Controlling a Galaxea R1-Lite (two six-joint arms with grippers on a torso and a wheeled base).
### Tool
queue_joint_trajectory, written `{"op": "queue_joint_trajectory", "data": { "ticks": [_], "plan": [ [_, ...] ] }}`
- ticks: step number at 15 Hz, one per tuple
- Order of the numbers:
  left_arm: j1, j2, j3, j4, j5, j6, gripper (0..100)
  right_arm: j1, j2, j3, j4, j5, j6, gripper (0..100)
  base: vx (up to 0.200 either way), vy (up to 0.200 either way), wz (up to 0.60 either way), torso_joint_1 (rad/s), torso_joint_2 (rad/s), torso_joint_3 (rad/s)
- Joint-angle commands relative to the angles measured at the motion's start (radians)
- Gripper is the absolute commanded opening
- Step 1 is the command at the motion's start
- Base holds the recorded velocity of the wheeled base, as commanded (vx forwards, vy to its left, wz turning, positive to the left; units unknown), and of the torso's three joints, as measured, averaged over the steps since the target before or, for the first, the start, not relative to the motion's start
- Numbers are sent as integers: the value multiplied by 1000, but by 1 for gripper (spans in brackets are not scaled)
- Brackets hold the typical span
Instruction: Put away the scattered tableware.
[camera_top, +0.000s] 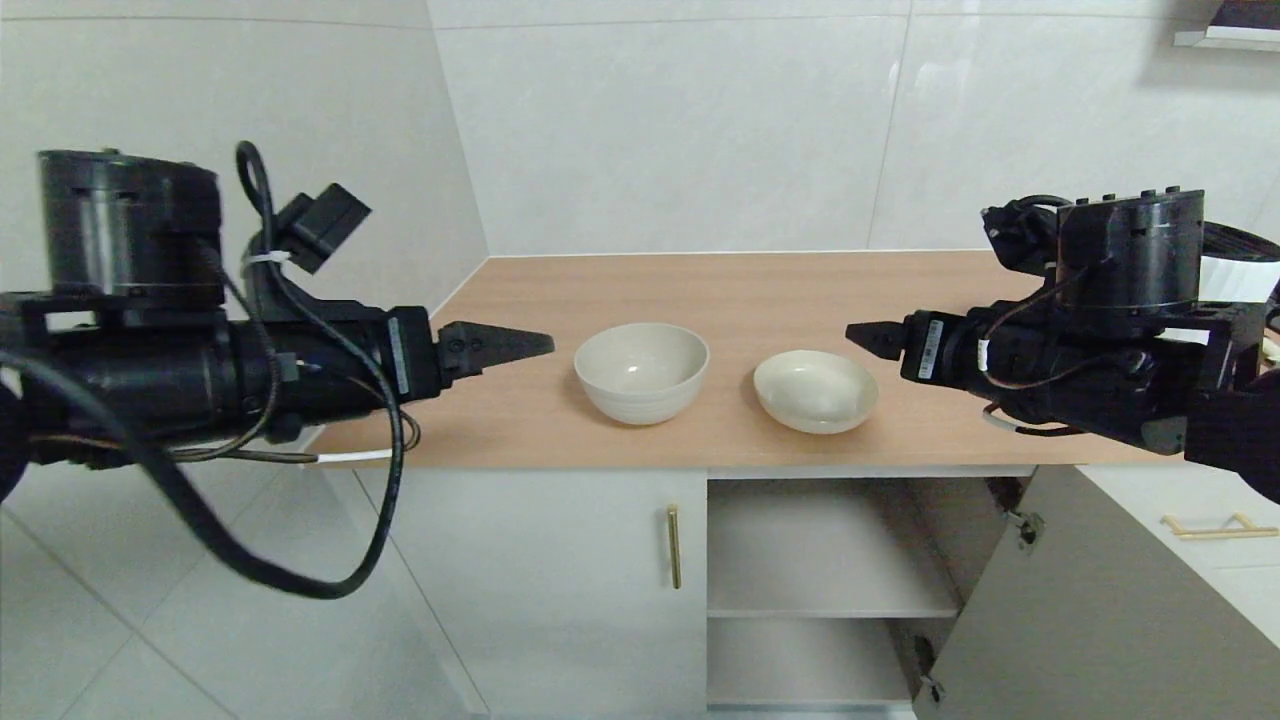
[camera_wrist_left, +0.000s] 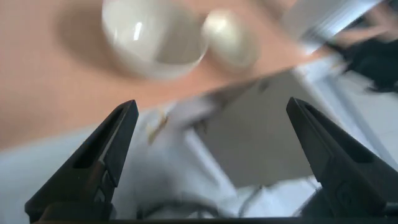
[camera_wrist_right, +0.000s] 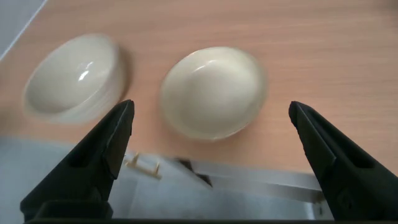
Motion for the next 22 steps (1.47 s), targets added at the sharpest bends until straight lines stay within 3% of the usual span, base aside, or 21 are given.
{"op": "queue_joint_trajectory", "data": {
  "ticks": [1, 2, 3, 4, 9, 18, 19, 22],
  "plan": [
    [-47, 151, -83, 41, 99, -45, 100, -9, 31, -16, 2, -25, 5, 100, 0, 0, 0, 0, 0, 0],
    [-82, 205, -126, 18, 218, -140, 100, -9, 44, -17, 2, -54, 5, 100, 0, 0, 0, 0, 0, 0],
    [-98, 229, -146, 7, 274, -177, 100, -9, 47, -17, 1, -64, 5, 100, 0, 0, 0, 0, 0, 0],
    [-127, 281, -180, -17, 409, -214, 100, -9, 45, -16, 1, -74, 5, 100, 0, 0, 0, 0, 0, 0],
    [-141, 378, -181, -139, 438, -209, 100, -4, 44, -10, 2, -85, 5, 100, 0, 0, 0, 0, 0, 0],
    [-141, 450, -200, -146, 484, -209, 100, -2, 39, -5, 1, -91, 5, 100, 0, 0, 0, 0, 0, 0],
    [-141, 450, -200, -146, 484, -209, 0, -2, 41, -4, 1, -91, 5, 100, 0, 0, 0, 0, 0, 0],
    [-141, 446, -200, -146, 484, -211, 0, -2, 38, -4, 1, -91, 5, 100, 0, 0, 0, 0, 0, 0]
  ]
}}
